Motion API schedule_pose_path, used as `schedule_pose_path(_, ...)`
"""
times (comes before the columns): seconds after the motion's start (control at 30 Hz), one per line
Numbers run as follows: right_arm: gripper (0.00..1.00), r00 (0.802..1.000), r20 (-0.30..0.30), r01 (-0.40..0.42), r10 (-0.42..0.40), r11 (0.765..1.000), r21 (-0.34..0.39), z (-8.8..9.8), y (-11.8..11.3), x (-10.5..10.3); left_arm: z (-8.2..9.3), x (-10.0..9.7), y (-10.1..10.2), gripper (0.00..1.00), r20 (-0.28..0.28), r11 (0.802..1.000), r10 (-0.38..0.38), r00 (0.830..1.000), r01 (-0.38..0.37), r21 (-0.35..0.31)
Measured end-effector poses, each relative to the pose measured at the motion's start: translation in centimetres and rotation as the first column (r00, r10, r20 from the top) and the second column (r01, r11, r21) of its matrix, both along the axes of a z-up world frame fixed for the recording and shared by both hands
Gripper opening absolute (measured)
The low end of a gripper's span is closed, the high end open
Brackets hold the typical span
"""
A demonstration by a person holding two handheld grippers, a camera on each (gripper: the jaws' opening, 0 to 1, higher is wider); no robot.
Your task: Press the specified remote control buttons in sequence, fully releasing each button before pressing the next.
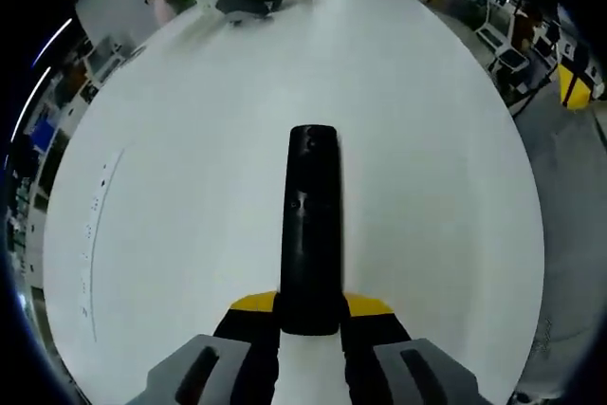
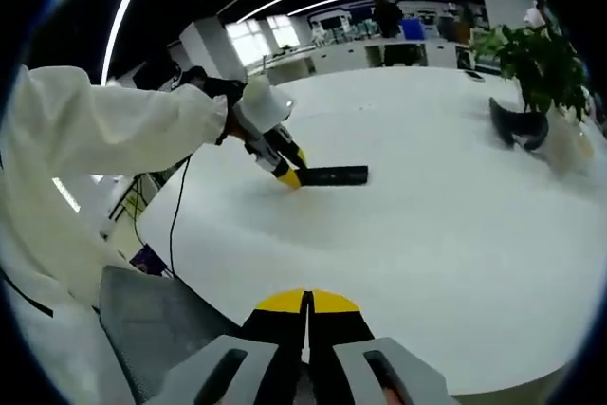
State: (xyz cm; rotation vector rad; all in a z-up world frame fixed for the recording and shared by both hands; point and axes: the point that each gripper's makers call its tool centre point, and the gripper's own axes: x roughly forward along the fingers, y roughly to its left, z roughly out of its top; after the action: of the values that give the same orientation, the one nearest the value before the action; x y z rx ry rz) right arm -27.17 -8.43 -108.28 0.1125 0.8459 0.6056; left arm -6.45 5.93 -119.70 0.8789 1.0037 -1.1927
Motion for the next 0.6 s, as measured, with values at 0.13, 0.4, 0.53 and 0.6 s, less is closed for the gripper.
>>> schedule_pose_path(0.13, 0.00, 1.000, 0.004, -0.010, 0.010, 1.000, -0.002, 0.2, 0.4, -0.5, 0.0, -0.8, -0.2, 0.24, -0.001, 1.000, -0.012, 1.000, 0.012, 0.009)
schedule_pose_path(0.4, 0.00, 1.000, 0.020, -0.021, 0.021, 1.000, -0.017, 0.5, 0.6, -0.9, 0.0, -1.7, -0.3, 0.24, -0.002, 1.000, -0.017, 1.000, 0.017, 0.020)
schedule_pose_path(0.53, 0.00, 0.999, 0.026, -0.020, 0.020, 1.000, -0.019, 0.7, 0.7, -1.0, 0.0, -2.2, -0.4, 0.24, -0.004, 1.000, -0.016, 1.000, 0.017, 0.022)
schedule_pose_path(0.6, 0.00, 0.999, 0.025, -0.018, 0.019, 1.000, -0.025, 0.7, 0.7, -1.1, 0.0, -2.5, -0.4, 0.24, -0.004, 1.000, -0.019, 1.000, 0.019, 0.022)
